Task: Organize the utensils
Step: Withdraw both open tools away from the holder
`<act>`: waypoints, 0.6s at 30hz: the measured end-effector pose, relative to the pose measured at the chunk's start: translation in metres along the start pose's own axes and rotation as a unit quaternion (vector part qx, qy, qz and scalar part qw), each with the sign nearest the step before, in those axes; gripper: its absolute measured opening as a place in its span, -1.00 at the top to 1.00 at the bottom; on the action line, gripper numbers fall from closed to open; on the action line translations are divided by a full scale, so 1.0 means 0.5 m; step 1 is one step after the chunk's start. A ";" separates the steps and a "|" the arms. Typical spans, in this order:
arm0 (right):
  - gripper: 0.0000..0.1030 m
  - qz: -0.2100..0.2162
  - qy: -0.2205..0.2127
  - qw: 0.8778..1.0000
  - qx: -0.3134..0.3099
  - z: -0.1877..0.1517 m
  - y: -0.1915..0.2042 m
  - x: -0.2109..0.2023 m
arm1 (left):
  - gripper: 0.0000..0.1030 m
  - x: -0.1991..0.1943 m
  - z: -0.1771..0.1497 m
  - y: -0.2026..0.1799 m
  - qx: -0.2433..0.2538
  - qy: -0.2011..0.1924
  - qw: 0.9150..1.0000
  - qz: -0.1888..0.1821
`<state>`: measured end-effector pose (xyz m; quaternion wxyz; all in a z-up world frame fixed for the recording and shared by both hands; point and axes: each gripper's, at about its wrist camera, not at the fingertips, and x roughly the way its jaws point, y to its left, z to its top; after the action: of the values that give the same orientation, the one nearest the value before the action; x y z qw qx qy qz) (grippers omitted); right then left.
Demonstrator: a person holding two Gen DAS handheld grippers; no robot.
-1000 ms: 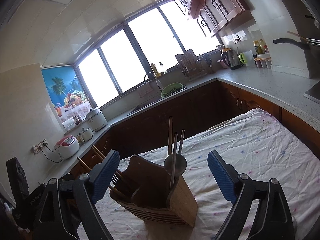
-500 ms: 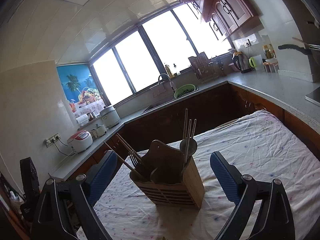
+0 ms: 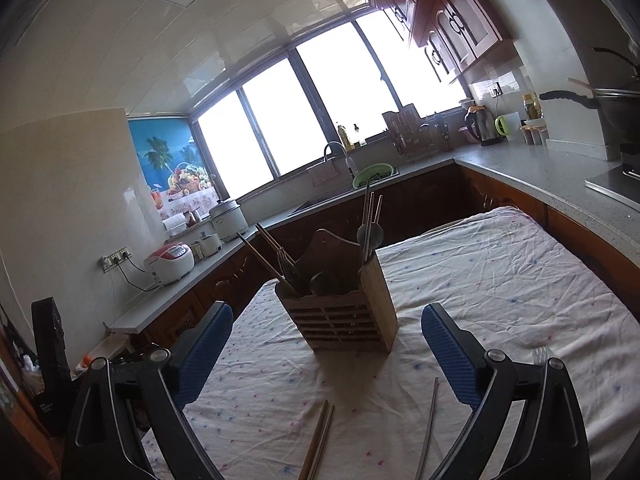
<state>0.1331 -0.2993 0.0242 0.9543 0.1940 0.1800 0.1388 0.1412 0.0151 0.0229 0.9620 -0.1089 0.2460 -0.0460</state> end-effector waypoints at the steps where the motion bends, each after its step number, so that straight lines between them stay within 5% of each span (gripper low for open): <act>1: -0.88 -0.001 -0.001 1.000 -0.004 -0.006 0.003 -0.010 | -0.99 -0.009 -0.009 0.002 0.000 -0.003 1.000 0.009; 7: -0.91 -0.019 -0.013 0.999 -0.048 -0.044 0.023 -0.071 | -1.00 -0.058 -0.062 -0.015 0.032 -0.031 0.998 0.044; 11: -0.91 -0.037 -0.018 0.995 -0.087 -0.053 0.042 -0.104 | -1.00 -0.084 -0.064 -0.039 0.061 -0.033 0.997 0.030; 18: -1.00 -0.048 -0.054 0.990 -0.120 -0.042 0.072 -0.166 | -1.00 -0.143 -0.094 -0.064 0.076 -0.104 0.990 0.050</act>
<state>0.0433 -0.2884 0.0452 0.9845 0.0768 0.1194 0.1026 0.0547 -0.0147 0.0232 0.9890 -0.0270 0.1457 -0.0054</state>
